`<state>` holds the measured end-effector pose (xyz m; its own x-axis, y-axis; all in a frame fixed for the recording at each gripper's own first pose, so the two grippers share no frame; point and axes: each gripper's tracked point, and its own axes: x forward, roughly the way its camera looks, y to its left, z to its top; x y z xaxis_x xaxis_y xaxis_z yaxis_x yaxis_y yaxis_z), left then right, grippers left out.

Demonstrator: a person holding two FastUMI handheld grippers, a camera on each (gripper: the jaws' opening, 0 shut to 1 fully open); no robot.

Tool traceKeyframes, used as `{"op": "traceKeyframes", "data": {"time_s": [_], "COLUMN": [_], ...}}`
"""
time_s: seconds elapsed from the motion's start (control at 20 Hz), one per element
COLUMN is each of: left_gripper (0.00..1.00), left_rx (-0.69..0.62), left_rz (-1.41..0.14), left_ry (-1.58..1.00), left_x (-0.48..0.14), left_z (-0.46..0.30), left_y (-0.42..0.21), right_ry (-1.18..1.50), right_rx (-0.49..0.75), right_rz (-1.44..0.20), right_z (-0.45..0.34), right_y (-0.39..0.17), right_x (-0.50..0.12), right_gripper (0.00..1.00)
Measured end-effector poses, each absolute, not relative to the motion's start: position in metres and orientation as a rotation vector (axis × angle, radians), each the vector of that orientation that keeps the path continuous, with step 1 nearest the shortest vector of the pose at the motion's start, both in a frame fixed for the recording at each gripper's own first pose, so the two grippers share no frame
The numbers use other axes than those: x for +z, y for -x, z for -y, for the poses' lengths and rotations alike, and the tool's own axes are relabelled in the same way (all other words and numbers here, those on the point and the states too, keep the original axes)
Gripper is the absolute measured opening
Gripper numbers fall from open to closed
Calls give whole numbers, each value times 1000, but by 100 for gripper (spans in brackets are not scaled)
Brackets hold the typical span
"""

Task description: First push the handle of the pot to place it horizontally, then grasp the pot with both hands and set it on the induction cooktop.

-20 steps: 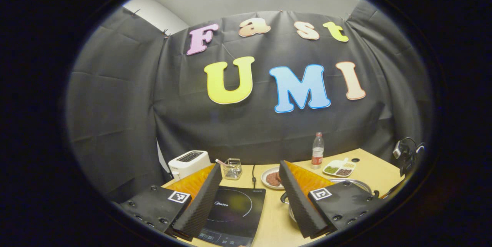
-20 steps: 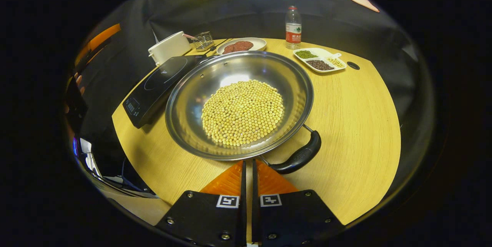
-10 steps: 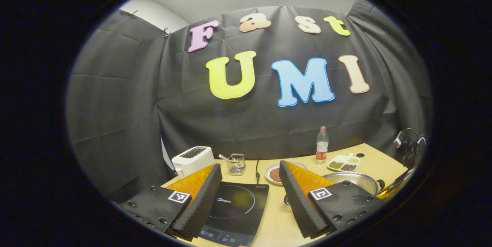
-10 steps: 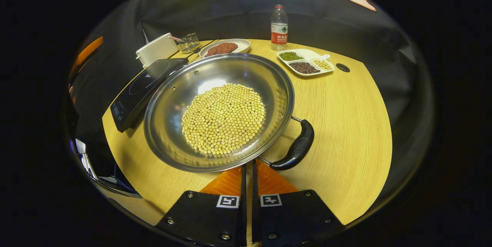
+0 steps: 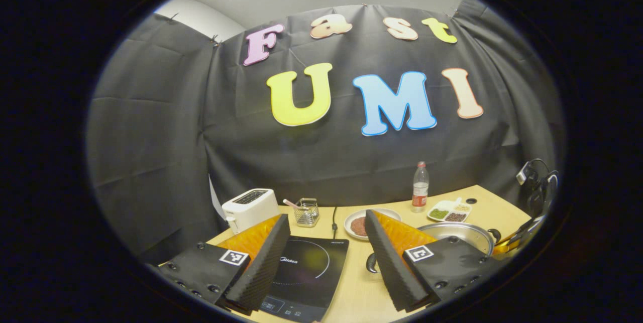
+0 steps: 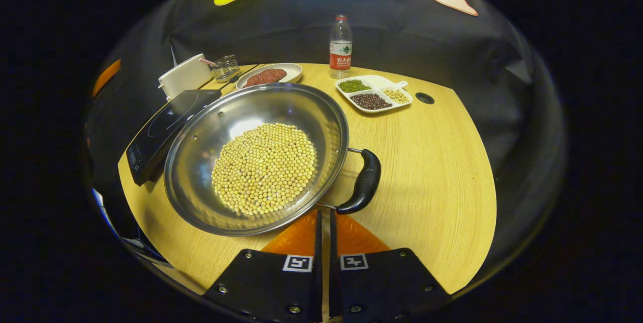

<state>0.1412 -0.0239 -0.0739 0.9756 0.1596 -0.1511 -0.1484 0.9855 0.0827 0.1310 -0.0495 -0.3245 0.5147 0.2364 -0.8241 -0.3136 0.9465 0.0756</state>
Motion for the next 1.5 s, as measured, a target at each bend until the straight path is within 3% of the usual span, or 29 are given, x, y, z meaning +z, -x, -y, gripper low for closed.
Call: {"op": "traceKeyframes", "data": {"time_s": [0.25,0.35,0.4,0.45,0.5,0.55,0.6,0.75,0.8,0.85,0.9,0.95,1.5], "left_gripper": [100,94,97,97,97,97,90,90,100,90,90,100,98], "left_rx": [106,84,74,64,54,41,31,-4,-15,-31,-44,-53,-143], "left_rz": [-155,-163,-168,-173,-179,-188,-198,-235,-246,-258,-269,-286,-460], "left_ry": [-54,-46,-40,-33,-24,-13,-4,7,8,12,16,18,32], "left_x": [-78,-83,-86,-89,-91,-96,-99,-114,-117,-122,-126,-133,-207], "left_z": [37,41,43,44,45,47,49,52,53,56,59,61,85], "left_y": [-150,-153,-156,-158,-160,-162,-164,-172,-175,-178,-181,-183,-216], "right_ry": [46,0,-27,-46,-51,-46,-35,-14,-15,-19,-24,-28,-46], "right_rx": [259,238,234,228,220,207,196,168,155,144,131,123,62], "right_rz": [-843,-771,-744,-718,-694,-670,-652,-633,-630,-628,-626,-629,-686], "right_z": [58,56,52,49,49,50,51,50,51,51,52,53,59], "right_y": [-141,-145,-146,-149,-149,-150,-153,-154,-156,-158,-159,-160,-178], "right_x": [-288,-267,-259,-252,-246,-242,-237,-234,-234,-234,-235,-235,-261], "right_gripper": [6,10,22,49,58,91,98,97,97,98,97,97,97]}}
